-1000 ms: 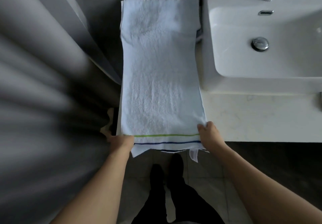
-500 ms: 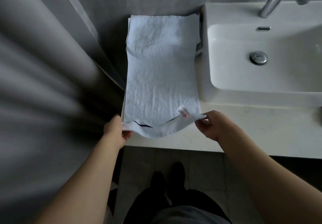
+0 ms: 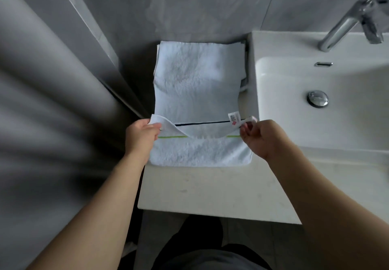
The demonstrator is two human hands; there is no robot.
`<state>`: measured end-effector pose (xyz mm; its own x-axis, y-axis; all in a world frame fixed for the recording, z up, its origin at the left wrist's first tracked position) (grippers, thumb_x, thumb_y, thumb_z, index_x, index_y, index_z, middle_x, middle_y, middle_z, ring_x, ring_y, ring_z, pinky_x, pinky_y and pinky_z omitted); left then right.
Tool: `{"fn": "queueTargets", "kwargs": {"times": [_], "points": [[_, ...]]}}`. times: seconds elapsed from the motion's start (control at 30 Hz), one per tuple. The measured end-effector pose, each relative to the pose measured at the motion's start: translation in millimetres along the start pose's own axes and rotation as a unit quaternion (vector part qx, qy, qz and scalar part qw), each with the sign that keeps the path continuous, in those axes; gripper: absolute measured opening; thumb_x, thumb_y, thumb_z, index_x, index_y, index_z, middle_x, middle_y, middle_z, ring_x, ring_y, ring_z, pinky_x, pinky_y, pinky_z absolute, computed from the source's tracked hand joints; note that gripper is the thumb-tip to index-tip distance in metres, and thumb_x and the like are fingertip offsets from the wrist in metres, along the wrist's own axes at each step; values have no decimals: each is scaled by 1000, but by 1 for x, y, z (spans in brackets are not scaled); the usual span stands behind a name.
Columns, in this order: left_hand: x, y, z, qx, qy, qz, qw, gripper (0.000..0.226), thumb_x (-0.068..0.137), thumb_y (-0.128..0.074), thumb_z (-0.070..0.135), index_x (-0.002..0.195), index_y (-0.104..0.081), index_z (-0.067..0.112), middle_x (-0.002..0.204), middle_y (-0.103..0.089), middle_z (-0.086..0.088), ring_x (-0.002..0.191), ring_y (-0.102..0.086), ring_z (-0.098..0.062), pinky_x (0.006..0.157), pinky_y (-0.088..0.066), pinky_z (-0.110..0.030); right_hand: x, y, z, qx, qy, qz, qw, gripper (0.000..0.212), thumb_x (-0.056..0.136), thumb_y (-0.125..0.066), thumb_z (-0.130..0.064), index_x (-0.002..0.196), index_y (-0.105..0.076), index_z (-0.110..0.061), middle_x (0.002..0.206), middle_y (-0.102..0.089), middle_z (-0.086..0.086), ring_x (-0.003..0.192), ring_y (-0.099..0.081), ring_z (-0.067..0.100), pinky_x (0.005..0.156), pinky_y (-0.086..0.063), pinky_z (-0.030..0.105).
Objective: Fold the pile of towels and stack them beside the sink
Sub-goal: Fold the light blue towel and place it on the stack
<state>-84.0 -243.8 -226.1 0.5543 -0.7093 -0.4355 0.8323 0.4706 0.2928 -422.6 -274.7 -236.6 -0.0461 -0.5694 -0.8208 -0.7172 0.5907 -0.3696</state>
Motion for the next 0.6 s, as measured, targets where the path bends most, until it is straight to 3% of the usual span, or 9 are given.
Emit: {"fn": "queueTargets", "kwargs": {"times": [0.07,0.13,0.23,0.3,0.37,0.43,0.5,0.6], "points": [[21,-5,18,12,-36,14,999,18,88,-69,8,105,-68,10,74,-73,2,72,-69,-9,71,-57,-24,9,-20,-19,-84,49,-23,995,56,90,-24,19,134,-48,-7,113,-50,15,75,-52,15,71,-49,19],[45,-13,39,16,-68,20,997,5,89,-68,14,87,-68,18,67,-69,4,62,-64,-6,67,-54,-26,22,-38,-41,-241,119,-15,963,40,94,-43,11,131,-50,-4,112,-54,14,73,-53,13,59,-49,16],[86,-28,67,29,-104,16,994,14,87,-68,20,74,-63,21,72,-63,2,68,-54,-12,67,-46,-30,42,-55,-72,-397,194,56,895,12,95,-54,-5,104,-61,-5,80,-59,14,54,-51,15,49,-43,24],[111,-30,81,4,-107,40,993,20,86,-60,17,68,-53,18,68,-52,1,66,-44,-14,62,-38,-31,56,-75,-95,-489,252,81,831,20,96,-56,-22,86,-62,-6,64,-52,9,52,-48,21,53,-38,29],[134,-30,93,-35,-101,63,992,23,85,-53,15,65,-44,19,67,-44,1,69,-39,-18,63,-34,-33,66,-100,-117,-572,301,86,758,35,97,-50,-33,69,-55,-12,67,-51,11,63,-48,27,61,-35,31],[156,-36,110,-39,-105,58,992,23,85,-50,16,65,-40,21,70,-43,-3,70,-38,-19,63,-33,-35,75,-126,-139,-647,344,106,673,34,98,-45,-30,72,-56,-10,81,-52,20,77,-51,35,67,-32,31],[177,-47,130,-13,-119,39,992,23,84,-49,18,65,-37,21,69,-40,-1,68,-35,-18,59,-30,-33,83,-154,-159,-681,383,117,613,30,98,-43,-25,82,-59,-6,92,-54,27,89,-53,40,70,-31,34],[207,-66,154,10,-135,28,990,23,85,-50,17,66,-38,21,66,-40,2,63,-34,-16,56,-30,-33,101,-192,-180,-748,418,135,497,24,98,-40,-24,87,-57,-11,100,-63,25,92,-56,40,74,-34,37]]}}
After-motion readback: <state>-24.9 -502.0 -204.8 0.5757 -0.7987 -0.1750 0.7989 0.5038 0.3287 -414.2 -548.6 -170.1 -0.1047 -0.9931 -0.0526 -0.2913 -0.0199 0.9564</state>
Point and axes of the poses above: each hand's wrist, its own x-axis towards the middle knuckle, its own y-axis out of the back of the hand, z = x × y, the point moved 10 cm from there along x, towards the middle knuckle
